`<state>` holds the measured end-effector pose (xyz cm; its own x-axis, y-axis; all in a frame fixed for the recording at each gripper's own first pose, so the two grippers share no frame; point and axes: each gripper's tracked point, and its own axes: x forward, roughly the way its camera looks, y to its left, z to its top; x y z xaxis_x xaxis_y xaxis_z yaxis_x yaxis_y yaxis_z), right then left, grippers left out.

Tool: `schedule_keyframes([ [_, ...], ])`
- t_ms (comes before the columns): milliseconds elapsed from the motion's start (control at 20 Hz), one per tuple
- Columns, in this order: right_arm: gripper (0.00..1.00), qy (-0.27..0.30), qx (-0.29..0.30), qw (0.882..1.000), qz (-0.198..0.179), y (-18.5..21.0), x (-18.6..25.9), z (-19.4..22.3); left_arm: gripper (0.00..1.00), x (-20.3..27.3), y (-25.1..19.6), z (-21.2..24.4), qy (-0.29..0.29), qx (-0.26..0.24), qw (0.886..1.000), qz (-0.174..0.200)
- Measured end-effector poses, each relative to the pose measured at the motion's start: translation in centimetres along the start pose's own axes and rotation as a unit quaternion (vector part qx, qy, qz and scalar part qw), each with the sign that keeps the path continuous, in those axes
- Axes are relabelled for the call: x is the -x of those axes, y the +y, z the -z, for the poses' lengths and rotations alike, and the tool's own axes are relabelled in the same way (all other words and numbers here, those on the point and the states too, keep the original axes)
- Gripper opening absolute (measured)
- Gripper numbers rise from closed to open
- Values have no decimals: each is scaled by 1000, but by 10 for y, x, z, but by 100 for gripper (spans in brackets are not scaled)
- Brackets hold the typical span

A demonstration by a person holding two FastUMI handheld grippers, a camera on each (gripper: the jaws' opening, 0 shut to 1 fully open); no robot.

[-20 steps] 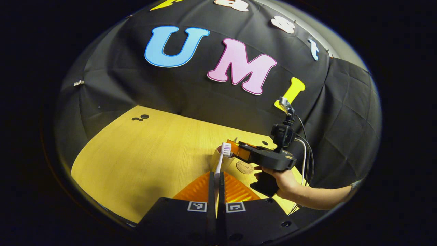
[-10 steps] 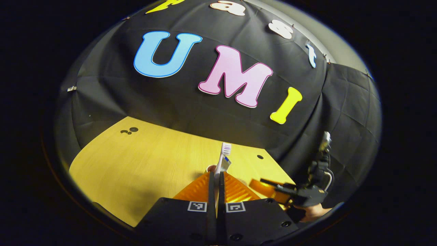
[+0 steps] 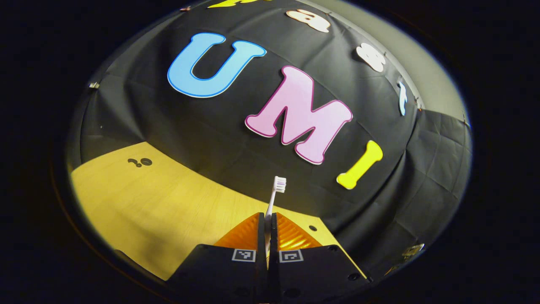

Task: Put the toothbrush and toothpaste on the desktop into the cup, then pick up the cup and place it on the coaster on the desktop.

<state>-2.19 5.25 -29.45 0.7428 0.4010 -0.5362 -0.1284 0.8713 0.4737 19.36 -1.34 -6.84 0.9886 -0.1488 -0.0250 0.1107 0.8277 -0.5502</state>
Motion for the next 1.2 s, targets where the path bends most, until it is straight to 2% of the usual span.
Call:
schedule_keyframes([
  [300, 69, 34, 10, 999, 1, -29, 22, 17, 6, -52, 1, -5, -50, 25, 998, 5],
  [600, 69, 32, -8, 999, 32, -79, 37, 4, 6, -94, 29, 31, -47, 6, 998, -36],
  [800, 69, 36, -11, 999, 40, -94, 44, 1, 6, -105, 42, 51, -43, -22, 997, -66],
  [1000, 69, 38, -13, 999, 33, -93, 40, 1, 6, -105, 47, 68, -29, -50, 996, -67],
  [1200, 69, 35, -14, 999, 27, -89, 37, -3, 6, -101, 55, 79, -16, -41, 996, -71],
])
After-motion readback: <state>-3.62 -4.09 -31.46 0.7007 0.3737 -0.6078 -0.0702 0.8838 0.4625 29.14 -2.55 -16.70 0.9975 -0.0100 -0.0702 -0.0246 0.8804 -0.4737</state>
